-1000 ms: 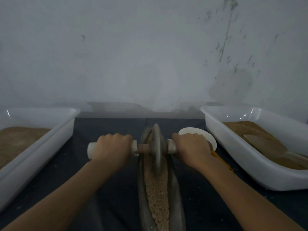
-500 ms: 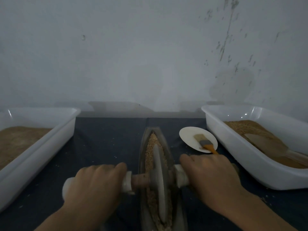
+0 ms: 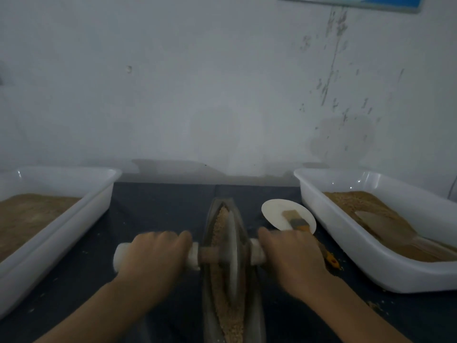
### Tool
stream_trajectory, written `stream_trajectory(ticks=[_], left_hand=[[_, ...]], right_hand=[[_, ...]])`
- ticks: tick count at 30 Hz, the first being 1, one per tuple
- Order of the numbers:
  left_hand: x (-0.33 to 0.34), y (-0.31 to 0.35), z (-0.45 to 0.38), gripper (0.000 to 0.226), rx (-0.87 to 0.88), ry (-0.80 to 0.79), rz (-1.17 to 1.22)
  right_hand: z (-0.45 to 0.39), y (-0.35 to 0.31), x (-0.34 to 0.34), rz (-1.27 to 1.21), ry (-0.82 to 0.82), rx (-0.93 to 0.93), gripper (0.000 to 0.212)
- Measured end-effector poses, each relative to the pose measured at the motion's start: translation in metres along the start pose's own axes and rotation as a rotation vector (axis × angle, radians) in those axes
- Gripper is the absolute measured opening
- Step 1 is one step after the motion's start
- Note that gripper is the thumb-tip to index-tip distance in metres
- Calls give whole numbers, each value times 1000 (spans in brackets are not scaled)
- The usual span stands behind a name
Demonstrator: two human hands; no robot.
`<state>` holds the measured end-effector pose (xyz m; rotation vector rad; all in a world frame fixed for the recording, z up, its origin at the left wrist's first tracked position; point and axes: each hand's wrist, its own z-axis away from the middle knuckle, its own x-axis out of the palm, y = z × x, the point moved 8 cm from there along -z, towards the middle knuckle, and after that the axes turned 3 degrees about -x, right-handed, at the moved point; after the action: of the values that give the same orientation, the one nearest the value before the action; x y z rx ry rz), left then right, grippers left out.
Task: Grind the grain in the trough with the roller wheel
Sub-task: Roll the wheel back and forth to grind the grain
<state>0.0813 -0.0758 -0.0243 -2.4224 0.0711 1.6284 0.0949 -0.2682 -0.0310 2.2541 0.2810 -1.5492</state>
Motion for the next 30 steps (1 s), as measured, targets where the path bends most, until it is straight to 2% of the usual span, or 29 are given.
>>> stream_trajectory(ticks=[2,3,5,8,12,14,18,22,23,25,27,29,30], left_hand=[[-25,16,27,44,191,133,67],[-37,20,35,49,231,148,108],[-34,19,40,50,198,49,53],[-10,7,24,31,48,24,-39],[23,-9,-17,21,-75,-40,30],[29,-15,-36,18,-117,-13,26],[26,-15,-51,19,-132,16,-21],[11,-5,-25,18,-60,-6,-32],[8,-4,-12,19,-42,-32,-18],[1,-1,14,29,8,-46,26],[-14,5,33,46,106,54,38],[-21,6,39,57,140,112,53],[-18,5,36,54,117,76,25]], right_hand=[[24,-4,-4,-65,-106,34,42],[33,-5,-3,-92,-170,51,43],[43,-7,-7,-96,-244,63,44],[33,-8,-13,-44,-149,33,44],[-16,-2,0,33,16,-25,19],[-41,6,8,73,42,-19,19],[-58,14,18,113,67,35,19],[-23,4,3,32,49,-10,14],[-9,-1,-3,20,39,-36,16],[19,-13,-20,27,75,-97,34],[39,-21,-36,41,165,-121,52],[43,-21,-38,64,159,-97,56],[40,-18,-31,57,127,-80,56]])
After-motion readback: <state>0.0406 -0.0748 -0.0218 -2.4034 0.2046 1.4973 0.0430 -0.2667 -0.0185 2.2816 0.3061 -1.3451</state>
